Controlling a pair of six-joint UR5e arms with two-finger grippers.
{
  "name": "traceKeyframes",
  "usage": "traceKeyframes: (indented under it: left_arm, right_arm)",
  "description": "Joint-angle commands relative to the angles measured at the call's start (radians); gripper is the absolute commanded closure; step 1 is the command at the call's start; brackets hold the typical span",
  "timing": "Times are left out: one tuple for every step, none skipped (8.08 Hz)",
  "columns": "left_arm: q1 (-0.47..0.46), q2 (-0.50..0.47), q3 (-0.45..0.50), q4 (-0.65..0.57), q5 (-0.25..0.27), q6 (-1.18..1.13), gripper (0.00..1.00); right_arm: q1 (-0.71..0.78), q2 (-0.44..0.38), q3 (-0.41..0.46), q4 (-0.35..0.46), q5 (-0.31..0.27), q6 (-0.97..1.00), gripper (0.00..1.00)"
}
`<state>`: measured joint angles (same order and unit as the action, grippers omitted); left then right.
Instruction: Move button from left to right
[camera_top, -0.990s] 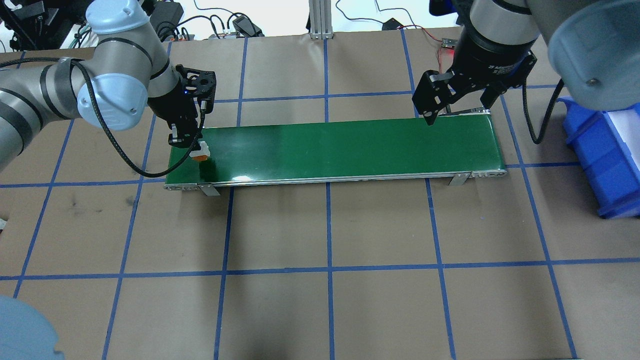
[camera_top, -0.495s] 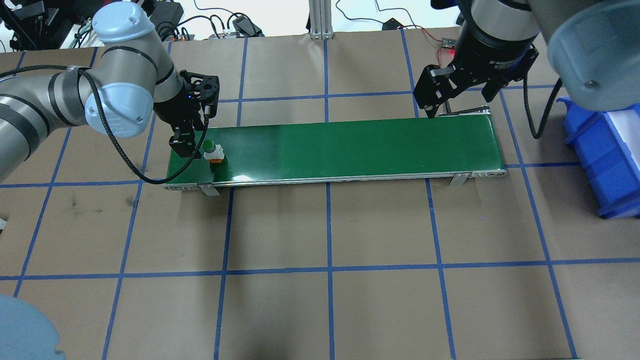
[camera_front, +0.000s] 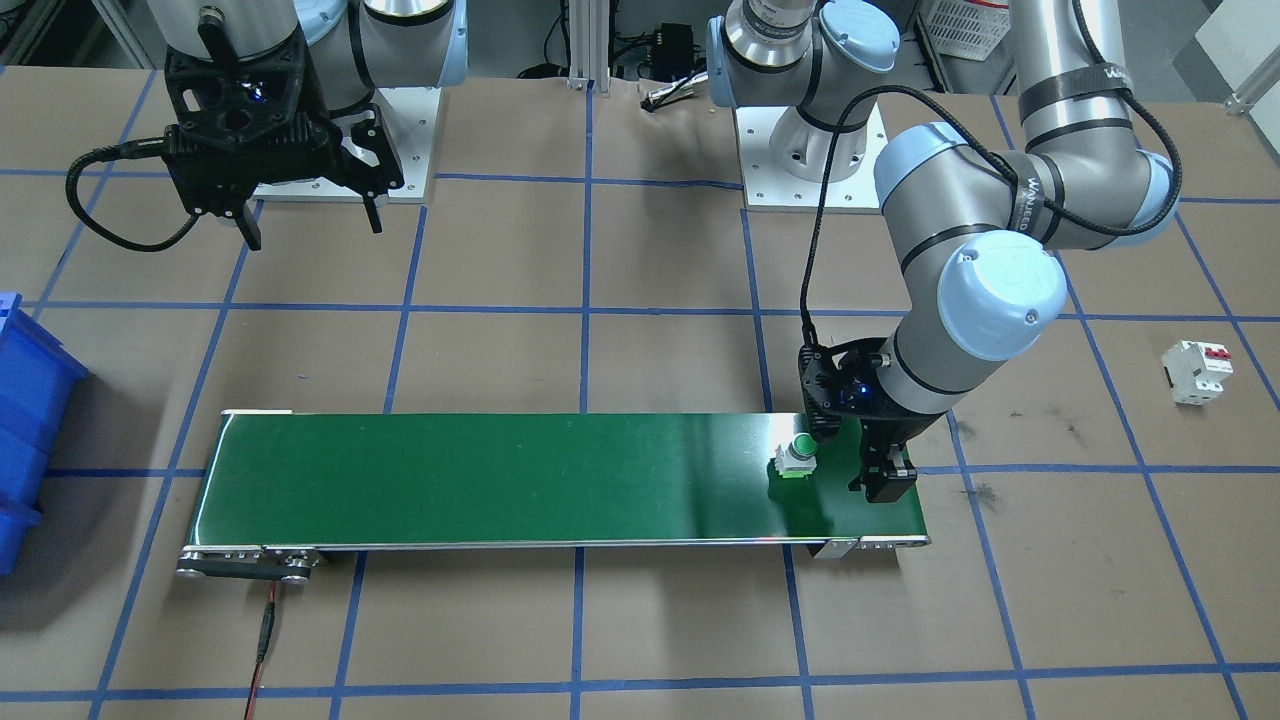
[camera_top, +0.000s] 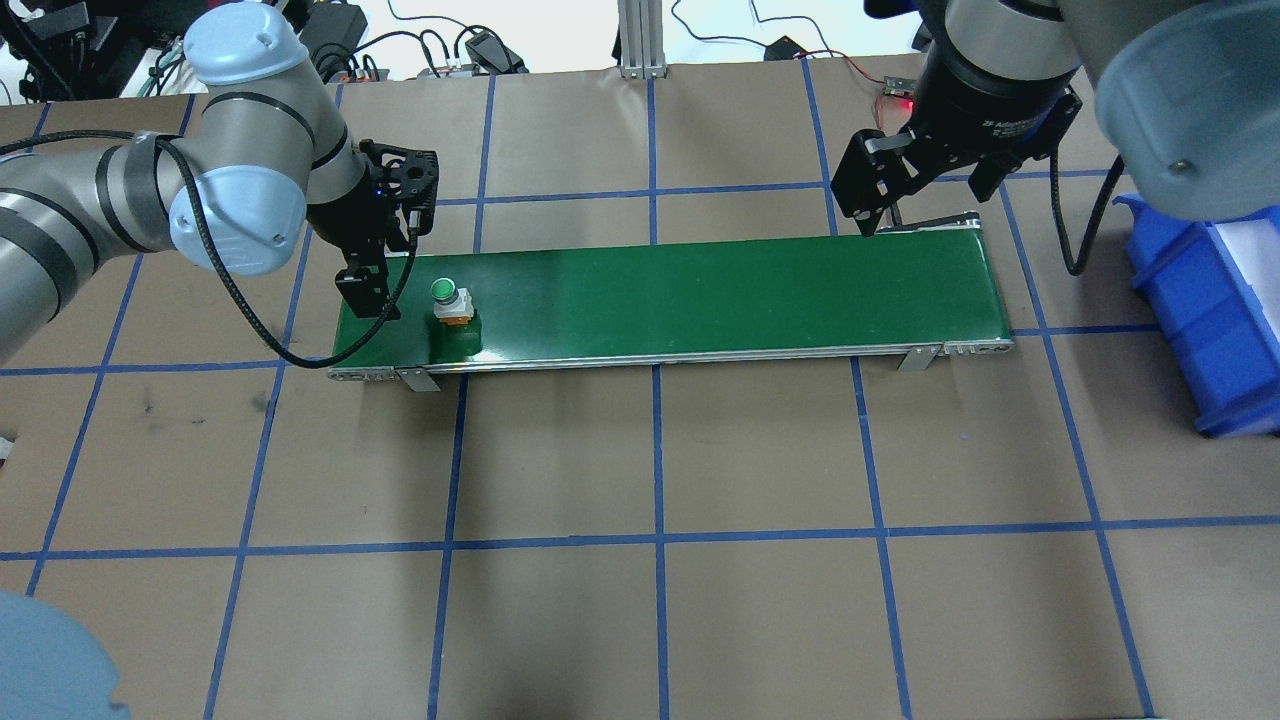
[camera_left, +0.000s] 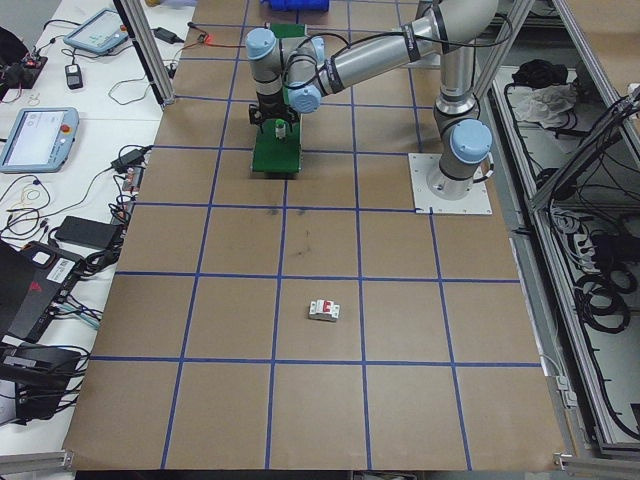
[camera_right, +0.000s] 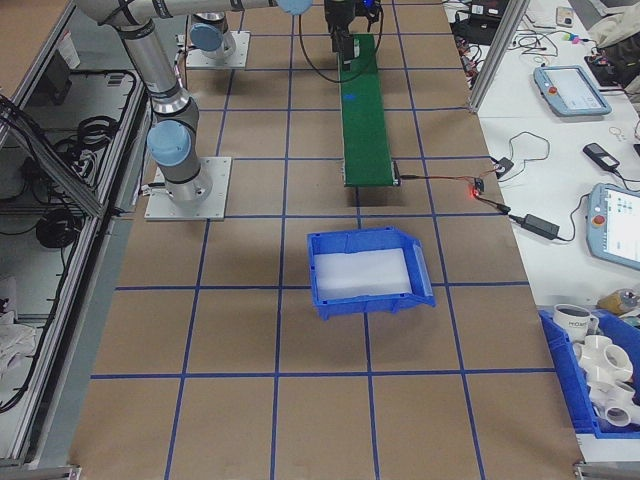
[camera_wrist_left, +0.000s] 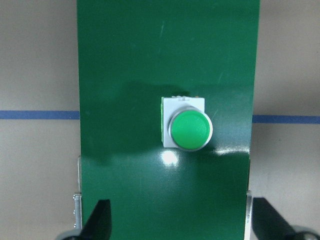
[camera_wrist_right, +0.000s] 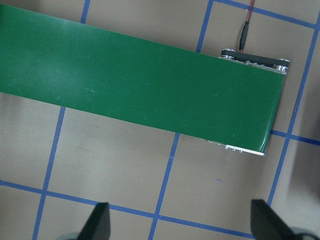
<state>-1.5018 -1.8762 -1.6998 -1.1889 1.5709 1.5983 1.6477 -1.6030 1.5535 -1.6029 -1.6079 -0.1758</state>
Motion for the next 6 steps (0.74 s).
traceKeyframes:
  left_arm:
    - [0.000,0.000,0.005,-0.006,0.003,-0.012,0.00]
    - [0.000,0.002,0.008,-0.014,0.004,-0.038,0.00]
    - [0.000,0.002,0.009,-0.015,0.006,-0.102,0.00]
    - [0.000,0.003,0.011,-0.029,0.006,-0.176,0.00]
    - [0.000,0.008,0.008,-0.046,0.005,-0.299,0.00]
    - [0.002,0.014,0.011,-0.063,0.000,-0.417,0.00]
  right_arm:
    - [0.001,0.018,0.002,-0.014,0.020,-0.022,0.00]
    - [0.001,0.023,0.002,-0.026,0.025,-0.022,0.00]
    - [0.000,0.032,0.002,-0.047,0.025,-0.022,0.00]
    - [0.000,0.035,0.002,-0.046,0.022,-0.021,0.00]
    - [-0.003,0.047,0.002,-0.054,0.022,-0.021,0.00]
    - [-0.009,0.066,0.002,-0.101,0.023,-0.018,0.00]
